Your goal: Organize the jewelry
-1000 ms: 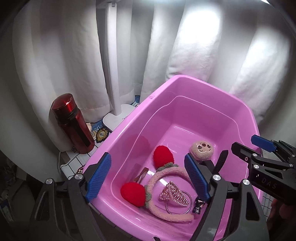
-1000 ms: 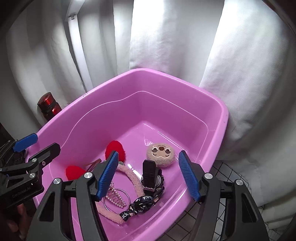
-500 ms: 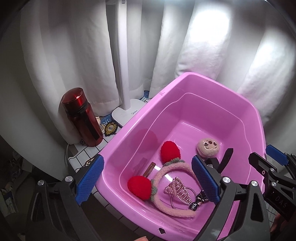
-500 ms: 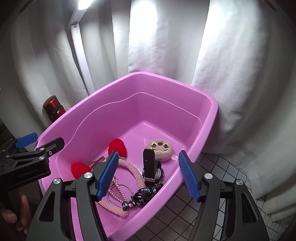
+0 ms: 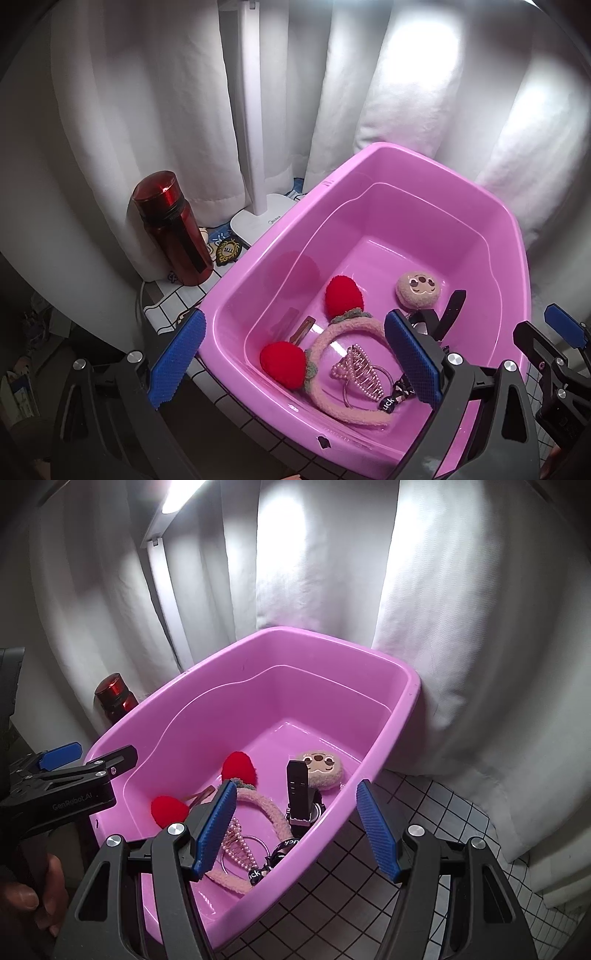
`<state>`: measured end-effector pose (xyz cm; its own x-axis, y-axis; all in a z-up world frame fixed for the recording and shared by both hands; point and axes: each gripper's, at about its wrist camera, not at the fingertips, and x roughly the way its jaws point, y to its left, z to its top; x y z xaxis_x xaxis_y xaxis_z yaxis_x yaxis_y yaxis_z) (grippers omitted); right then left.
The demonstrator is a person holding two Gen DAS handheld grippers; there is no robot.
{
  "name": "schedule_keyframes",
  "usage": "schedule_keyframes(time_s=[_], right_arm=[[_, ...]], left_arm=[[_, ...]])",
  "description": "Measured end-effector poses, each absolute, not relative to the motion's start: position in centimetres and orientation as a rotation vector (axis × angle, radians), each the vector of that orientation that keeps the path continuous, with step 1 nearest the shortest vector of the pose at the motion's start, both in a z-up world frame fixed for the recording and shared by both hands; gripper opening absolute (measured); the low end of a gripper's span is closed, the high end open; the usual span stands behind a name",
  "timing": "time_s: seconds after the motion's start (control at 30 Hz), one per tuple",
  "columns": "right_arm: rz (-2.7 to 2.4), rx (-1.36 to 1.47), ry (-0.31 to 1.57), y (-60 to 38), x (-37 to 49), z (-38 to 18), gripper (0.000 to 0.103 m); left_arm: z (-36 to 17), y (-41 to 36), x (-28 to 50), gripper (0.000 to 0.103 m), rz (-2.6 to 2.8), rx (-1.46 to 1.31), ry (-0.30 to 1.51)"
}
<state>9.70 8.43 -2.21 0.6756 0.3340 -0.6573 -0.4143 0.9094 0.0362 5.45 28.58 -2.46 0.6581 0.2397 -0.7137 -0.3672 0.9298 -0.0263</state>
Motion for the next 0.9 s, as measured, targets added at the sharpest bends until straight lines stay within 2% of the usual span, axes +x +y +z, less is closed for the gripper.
schedule_keyframes(time_s=[0.9], right_arm=[[0.406, -0.091, 0.702, 5.9, 5.8, -1.8, 0.064]], left_arm=[[-2.2, 26.2, 3.1, 0.096, 0.325, -0.139, 0.782]])
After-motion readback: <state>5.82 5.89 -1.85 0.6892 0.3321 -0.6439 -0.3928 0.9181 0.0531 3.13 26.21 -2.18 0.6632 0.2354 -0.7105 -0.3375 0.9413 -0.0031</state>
